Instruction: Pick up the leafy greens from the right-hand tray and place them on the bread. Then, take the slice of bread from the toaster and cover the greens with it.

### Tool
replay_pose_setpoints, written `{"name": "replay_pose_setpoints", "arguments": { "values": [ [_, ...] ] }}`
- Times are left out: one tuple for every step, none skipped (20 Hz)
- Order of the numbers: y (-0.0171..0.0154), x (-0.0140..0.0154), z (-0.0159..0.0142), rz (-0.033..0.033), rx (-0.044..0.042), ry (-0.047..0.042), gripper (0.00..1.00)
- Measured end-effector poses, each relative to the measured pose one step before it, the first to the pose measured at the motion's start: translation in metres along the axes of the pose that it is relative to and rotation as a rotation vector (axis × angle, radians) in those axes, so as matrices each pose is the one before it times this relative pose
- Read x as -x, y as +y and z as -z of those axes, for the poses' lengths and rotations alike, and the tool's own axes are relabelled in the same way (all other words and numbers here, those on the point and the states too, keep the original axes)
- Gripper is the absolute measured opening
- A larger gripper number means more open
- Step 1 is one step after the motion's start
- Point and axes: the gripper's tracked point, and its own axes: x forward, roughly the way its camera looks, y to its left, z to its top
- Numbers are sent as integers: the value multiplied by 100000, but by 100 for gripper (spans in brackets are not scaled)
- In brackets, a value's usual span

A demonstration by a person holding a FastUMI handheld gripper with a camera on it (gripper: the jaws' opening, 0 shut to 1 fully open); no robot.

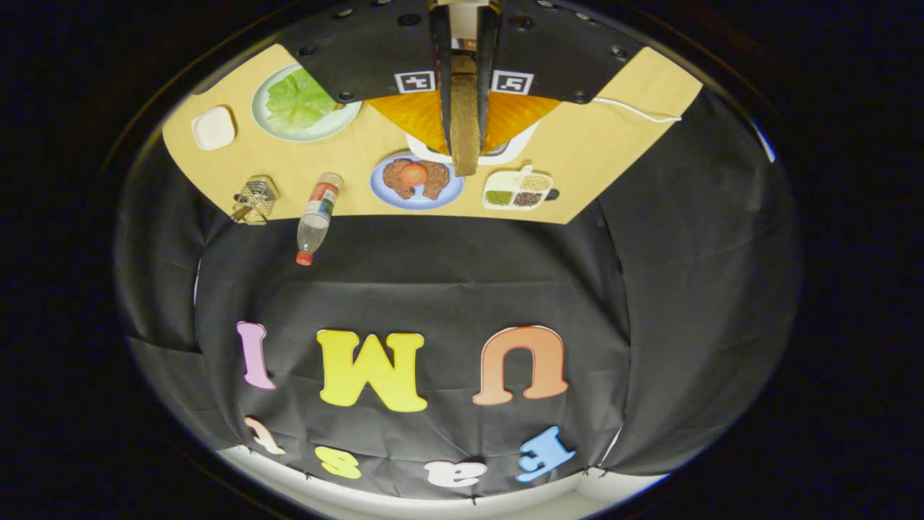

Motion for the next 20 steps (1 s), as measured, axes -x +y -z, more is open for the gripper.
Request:
{"name": "replay_pose_setpoints", "arguments": {
  "values": [
    [116,488,-592,-2349,-2842,93,14],
    [69,536,-593,-1795,-2683,38,14],
    [-307,555,-844,-160,-774,-1110,14],
    [-673,335,-965,1068,938,-1567,14],
    [-728,292,-779,924,511,-1410,14],
    [-583,300,-500,226,-49,-805,14],
    [-677,338,-340,550,-521,-984,14],
    [-806,341,-538,386,-844,-995,14],
    [-774,185,-309,160,-1410,-893,14],
    [-840,134,-259,292,-727,-240,14],
    [-1165,-25,-37,1064,-337,-230,14],
    [-1111,-101,78,1246,-233,-3,14],
    [-905,-261,235,645,-399,306,14],
    [-1046,-389,606,952,-701,796,13],
    [-860,-821,715,644,349,1766,13],
    [-1239,-930,945,1785,1163,2373,14],
    [-865,-574,627,958,155,1609,14],
    [-989,-772,896,983,-190,1991,14],
    [-1020,-611,743,1390,-961,1409,14],
    [-816,-585,729,395,-720,1417,14]
  ]
}}
